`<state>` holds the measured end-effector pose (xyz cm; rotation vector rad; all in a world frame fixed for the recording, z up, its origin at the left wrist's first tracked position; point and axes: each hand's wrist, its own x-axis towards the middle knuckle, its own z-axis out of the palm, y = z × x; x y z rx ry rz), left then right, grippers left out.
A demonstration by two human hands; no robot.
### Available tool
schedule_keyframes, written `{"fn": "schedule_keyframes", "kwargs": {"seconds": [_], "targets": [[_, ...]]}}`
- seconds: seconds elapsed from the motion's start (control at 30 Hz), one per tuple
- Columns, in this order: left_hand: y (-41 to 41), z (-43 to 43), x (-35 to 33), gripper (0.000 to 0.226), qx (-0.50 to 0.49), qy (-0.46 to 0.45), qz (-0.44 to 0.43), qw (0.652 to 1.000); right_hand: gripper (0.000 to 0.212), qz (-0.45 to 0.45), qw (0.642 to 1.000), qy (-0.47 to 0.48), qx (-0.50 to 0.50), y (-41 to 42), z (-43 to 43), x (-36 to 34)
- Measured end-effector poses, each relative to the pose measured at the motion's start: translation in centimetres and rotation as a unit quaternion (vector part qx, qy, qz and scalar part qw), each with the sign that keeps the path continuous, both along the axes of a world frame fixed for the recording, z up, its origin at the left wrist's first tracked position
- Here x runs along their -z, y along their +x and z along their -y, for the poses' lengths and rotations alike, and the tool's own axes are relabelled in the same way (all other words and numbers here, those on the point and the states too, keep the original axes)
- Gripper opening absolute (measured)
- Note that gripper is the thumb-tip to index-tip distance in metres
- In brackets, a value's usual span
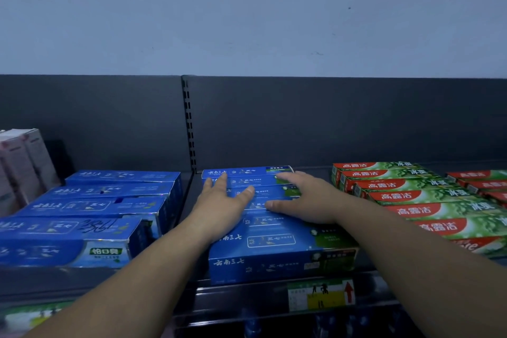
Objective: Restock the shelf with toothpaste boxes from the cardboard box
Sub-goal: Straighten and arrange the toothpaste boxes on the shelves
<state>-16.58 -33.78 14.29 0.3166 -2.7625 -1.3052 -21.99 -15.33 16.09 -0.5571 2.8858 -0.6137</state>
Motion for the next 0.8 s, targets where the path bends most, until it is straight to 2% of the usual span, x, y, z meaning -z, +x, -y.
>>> {"fn": "schedule_keyframes", "kwargs": {"seconds": [0.1, 0.23, 0.37, 0.63, 0.8], "targets": [[-0.5, 0.6, -0.2, 0.084, 0.007, -0.047, 0.02, 0.999, 0.092, 0.008, 1.0, 0.01, -0.007, -0.5, -0.1, -0.2], [-2.6, 1.3, -1.0, 0.09, -0.004, -0.195, 0.033, 0.98, 0.093, 0.002, 0.998, 0.053, -0.014, -2.2, 0.2, -1.0], [-4.8, 1.1, -1.8, 0.083, 0.001, -0.271, 0.03, 0.962, 0.097, 0.001, 0.992, 0.118, -0.047, -4.5, 1.3, -1.1], [-7.4, 1.4, -0.7, 0.079, 0.024, -0.232, 0.102, 0.967, 0.1, 0.027, 0.982, 0.166, -0.087, -6.5, 2.3, -0.5], [-7.4, 1.0, -0.3, 0.079, 0.037, -0.221, 0.095, 0.97, 0.101, 0.042, 0.984, 0.157, -0.074, -6.2, 2.1, -0.2]]}}
